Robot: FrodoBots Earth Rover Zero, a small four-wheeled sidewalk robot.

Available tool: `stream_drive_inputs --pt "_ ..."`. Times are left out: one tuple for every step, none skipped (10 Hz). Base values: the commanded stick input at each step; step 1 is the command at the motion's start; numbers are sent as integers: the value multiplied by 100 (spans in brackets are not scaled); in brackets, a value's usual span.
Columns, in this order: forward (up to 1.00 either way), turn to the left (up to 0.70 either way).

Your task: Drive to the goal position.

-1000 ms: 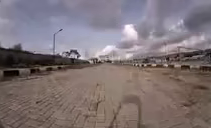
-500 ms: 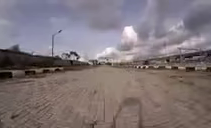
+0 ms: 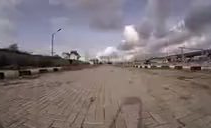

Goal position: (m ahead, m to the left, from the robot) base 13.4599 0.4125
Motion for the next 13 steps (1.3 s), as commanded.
stream_drive_inputs --pt "100 0" --pt "100 0" --pt "100 0" --pt "100 0" --pt "100 0" --pt "100 0" --pt "100 0" --pt "100 0" --pt "100 0" --pt "100 0" --pt "100 0" --pt "100 0" --pt "100 0"
